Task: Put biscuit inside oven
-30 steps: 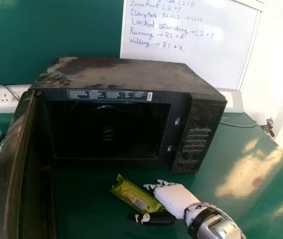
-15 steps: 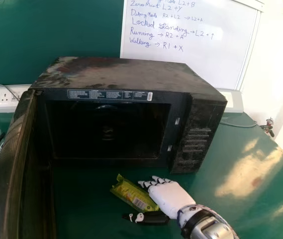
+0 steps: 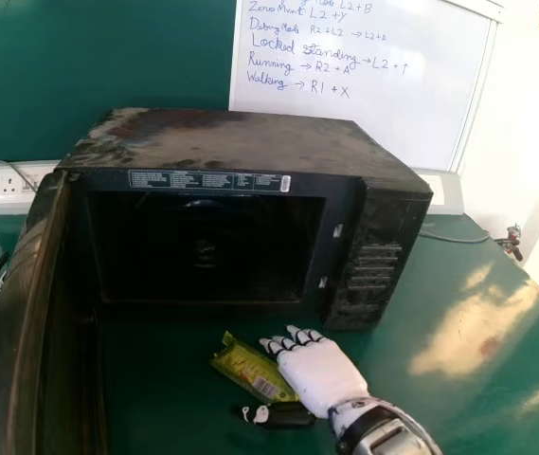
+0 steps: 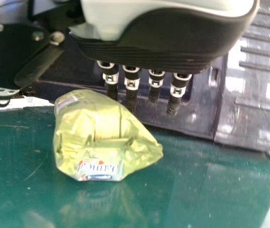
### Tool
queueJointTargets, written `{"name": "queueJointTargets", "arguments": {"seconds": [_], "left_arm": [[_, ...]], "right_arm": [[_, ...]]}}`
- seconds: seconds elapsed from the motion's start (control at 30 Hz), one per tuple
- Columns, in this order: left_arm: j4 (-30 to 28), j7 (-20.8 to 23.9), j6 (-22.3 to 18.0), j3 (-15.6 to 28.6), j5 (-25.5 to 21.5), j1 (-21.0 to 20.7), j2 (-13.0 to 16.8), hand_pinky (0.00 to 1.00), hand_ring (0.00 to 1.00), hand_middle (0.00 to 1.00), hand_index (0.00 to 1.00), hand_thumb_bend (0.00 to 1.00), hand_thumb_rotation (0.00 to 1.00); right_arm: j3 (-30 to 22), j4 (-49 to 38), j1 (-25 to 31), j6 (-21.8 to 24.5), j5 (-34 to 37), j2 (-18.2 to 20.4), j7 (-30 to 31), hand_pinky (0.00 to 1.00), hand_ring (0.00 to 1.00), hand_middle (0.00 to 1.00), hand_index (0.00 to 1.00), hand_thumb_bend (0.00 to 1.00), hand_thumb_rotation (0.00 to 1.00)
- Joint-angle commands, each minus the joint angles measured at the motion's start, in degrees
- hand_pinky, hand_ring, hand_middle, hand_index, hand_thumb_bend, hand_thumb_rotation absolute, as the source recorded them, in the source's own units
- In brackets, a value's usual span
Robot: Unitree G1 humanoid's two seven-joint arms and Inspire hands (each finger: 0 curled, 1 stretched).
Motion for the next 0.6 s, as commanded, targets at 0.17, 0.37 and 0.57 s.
{"name": "queueJointTargets", "arguments": {"seconds": [0.17,0.37,0.57], "left_arm": [[2.02,-0.32,-0.15,-0.12,-0.80,1.44,-2.01,0.42,0.65,0.73,0.88,0.04,0.00],[2.72,-1.16,-0.56,-0.02,-0.83,1.25,-1.71,0.43,0.65,0.73,0.88,0.04,0.00],[1.54,-0.09,0.02,-0.12,-0.80,1.59,-2.09,0.46,0.66,0.74,0.88,0.03,0.00]], "right_arm": [[1.40,4.16,0.90,-1.80,-6.23,-0.40,-10.54,0.90,0.88,0.90,0.91,0.81,0.01],[1.48,6.19,0.27,-2.98,-7.39,-1.23,-13.56,0.89,0.85,0.88,0.90,0.86,0.00],[1.22,6.70,-0.37,-3.12,-7.10,-2.21,-11.12,0.88,0.80,0.83,0.89,0.81,0.00]]}}
